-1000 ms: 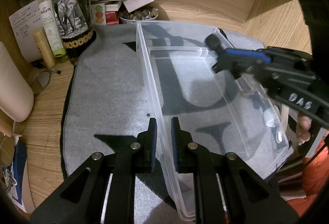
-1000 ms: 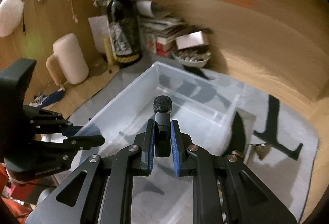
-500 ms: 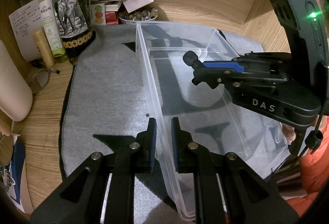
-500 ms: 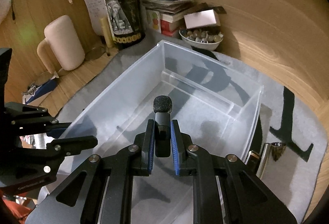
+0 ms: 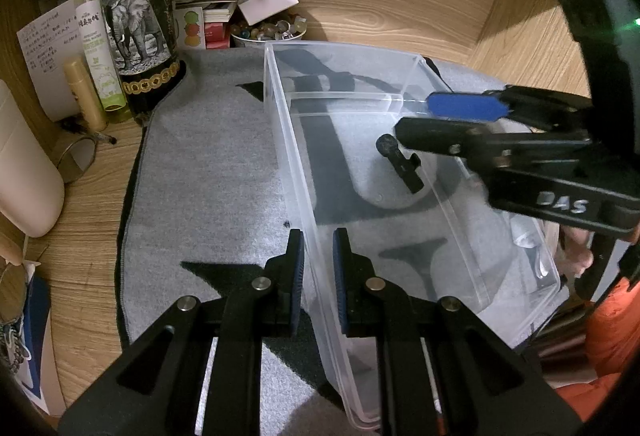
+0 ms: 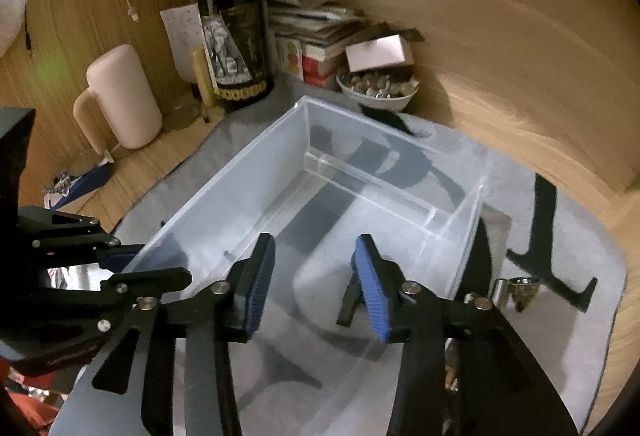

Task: Organize rigid objects
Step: 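Grasp the small black object with the right gripper and drop it into the box, then grasp the white plug adapter with the right gripper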

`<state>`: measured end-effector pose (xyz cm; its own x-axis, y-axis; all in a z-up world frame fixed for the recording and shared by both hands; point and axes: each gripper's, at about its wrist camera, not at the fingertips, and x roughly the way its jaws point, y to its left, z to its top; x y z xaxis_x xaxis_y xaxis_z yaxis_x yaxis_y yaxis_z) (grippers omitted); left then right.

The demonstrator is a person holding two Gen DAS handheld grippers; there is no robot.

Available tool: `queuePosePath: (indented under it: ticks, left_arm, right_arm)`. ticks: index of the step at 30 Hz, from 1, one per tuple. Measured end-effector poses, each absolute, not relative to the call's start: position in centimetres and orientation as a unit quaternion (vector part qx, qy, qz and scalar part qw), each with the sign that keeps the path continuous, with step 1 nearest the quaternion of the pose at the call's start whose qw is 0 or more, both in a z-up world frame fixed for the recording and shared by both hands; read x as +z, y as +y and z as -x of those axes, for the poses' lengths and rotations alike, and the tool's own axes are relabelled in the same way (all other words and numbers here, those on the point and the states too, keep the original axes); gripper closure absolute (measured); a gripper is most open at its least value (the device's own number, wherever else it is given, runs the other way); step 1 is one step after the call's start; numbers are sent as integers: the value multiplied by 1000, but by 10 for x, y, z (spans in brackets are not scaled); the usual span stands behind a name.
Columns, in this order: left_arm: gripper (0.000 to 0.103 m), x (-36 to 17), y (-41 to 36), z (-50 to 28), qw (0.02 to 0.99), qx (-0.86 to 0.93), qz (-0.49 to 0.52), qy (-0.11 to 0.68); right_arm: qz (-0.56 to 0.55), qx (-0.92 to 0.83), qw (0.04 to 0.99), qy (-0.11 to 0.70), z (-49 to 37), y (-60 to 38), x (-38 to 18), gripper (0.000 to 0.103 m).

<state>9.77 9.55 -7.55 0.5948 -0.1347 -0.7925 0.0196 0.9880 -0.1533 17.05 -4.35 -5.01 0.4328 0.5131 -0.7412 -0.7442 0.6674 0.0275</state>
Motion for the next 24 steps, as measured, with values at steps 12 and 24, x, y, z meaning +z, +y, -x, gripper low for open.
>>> queuePosePath:
  ticks: [12, 24]
  left_arm:
    - [90, -75, 97, -97, 890, -42, 63, 449]
    - [90, -75, 96, -98, 889, -37, 63, 453]
  right_arm:
    - [141, 331, 875, 325, -158, -95, -17, 42]
    - [119, 255, 895, 346, -155, -168, -31, 34]
